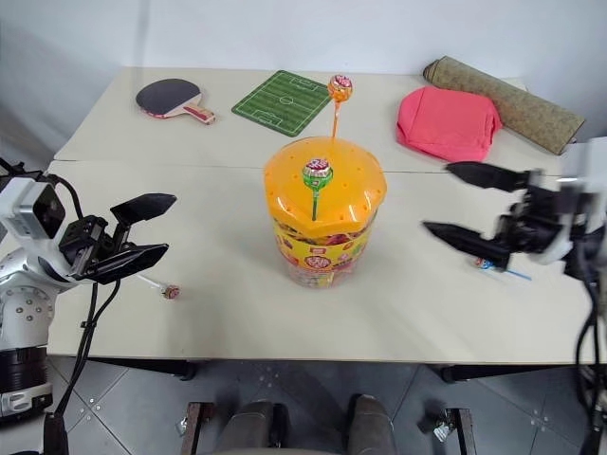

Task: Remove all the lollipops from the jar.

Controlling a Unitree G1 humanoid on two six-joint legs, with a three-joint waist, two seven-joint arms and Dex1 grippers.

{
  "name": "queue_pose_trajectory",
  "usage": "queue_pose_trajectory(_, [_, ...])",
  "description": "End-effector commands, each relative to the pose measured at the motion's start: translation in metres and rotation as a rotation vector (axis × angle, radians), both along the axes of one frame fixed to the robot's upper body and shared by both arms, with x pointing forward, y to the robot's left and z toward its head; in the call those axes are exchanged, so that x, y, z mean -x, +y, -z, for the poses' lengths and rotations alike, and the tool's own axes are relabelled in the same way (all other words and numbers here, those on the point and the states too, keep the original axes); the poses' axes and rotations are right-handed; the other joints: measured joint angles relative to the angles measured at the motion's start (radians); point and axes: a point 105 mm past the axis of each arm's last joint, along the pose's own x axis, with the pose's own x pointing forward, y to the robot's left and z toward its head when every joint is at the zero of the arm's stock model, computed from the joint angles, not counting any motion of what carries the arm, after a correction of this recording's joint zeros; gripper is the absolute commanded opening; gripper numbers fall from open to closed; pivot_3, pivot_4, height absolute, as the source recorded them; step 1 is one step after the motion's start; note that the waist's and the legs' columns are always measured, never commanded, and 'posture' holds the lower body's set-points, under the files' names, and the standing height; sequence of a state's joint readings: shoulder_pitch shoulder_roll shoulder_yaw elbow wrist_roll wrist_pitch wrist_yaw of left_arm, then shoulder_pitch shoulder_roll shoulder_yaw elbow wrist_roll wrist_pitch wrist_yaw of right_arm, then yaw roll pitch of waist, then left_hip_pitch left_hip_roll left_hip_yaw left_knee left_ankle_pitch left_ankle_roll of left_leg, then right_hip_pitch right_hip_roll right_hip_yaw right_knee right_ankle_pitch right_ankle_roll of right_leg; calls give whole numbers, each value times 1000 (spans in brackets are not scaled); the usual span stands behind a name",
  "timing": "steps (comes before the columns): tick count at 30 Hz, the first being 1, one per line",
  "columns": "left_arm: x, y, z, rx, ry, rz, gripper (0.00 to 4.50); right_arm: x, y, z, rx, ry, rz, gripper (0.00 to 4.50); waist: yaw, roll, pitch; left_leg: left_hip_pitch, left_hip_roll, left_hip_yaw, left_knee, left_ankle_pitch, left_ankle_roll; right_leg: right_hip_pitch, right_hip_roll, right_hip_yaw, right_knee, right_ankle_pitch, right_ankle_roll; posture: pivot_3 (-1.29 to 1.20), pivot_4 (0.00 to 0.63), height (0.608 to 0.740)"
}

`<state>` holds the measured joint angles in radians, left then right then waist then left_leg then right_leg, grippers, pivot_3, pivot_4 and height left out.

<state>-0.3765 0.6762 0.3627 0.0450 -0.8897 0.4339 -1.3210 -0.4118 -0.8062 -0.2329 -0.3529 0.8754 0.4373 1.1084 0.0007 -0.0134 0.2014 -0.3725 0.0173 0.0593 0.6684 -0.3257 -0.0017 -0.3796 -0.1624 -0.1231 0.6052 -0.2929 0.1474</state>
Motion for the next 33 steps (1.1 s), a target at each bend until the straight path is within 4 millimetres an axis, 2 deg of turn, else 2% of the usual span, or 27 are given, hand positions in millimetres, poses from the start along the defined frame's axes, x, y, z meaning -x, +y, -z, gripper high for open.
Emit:
queue_pose_trajectory(1, [6,-7,-6,-15,-45,33,4500,3,34,-10,-2,-57,-88,4493,-1,0,0,0,0,0,0,0,0,0,0,0,0,0,0,0,150,740])
queue_pose_trajectory(6, [7,-8,-9,-22,-47,26,4500,-7,58,-19,-39,-55,-80,4493,5,-1,0,-1,0,-2,0,0,0,0,0,-1,1,0,0,0,150,740])
queue_pose_trajectory(10, [8,-9,-9,-25,-50,26,4500,-4,60,-14,-14,-30,-97,4493,4,-1,-1,-1,0,-2,0,0,0,0,0,-2,1,0,0,0,150,740])
queue_pose_trajectory(13, [9,-11,-13,-8,-67,28,4500,-8,61,-15,-21,-48,-79,3934,1,-1,-1,-1,0,-2,1,0,0,0,0,-2,1,0,0,0,150,740])
queue_pose_trajectory(20, [10,-15,-20,-1,-88,42,4500,-13,55,-13,-4,-67,-61,1608,-2,-1,-1,-1,0,-2,0,0,0,0,0,-2,1,0,0,0,150,740])
queue_pose_trajectory(23, [9,-16,-22,1,-94,47,4500,-13,54,-17,-26,-83,-70,674,-2,-1,-1,-1,0,-2,0,0,0,0,0,-1,1,0,0,0,150,740])
queue_pose_trajectory(25, [9,-16,-18,-30,-88,51,4500,-1,49,-31,-115,-38,-167,10,-2,-1,0,-1,0,-2,0,0,0,0,0,-2,1,0,0,0,150,740])
queue_pose_trajectory(27, [7,-14,-10,-64,-71,51,4500,6,41,-44,-185,1,-213,10,0,-1,0,-1,0,-2,0,0,0,0,0,-2,1,0,0,0,150,740])
queue_pose_trajectory(31, [6,-14,-1,-124,-97,67,4500,5,24,-60,-255,67,-153,10,0,-1,0,-1,0,-2,0,0,0,0,0,-2,1,0,0,0,150,740])
queue_pose_trajectory(33, [5,-20,-2,-144,-147,87,4500,0,1,-70,-276,105,-54,10,2,-1,0,-1,0,-2,0,0,0,0,0,-3,1,0,0,0,150,740])
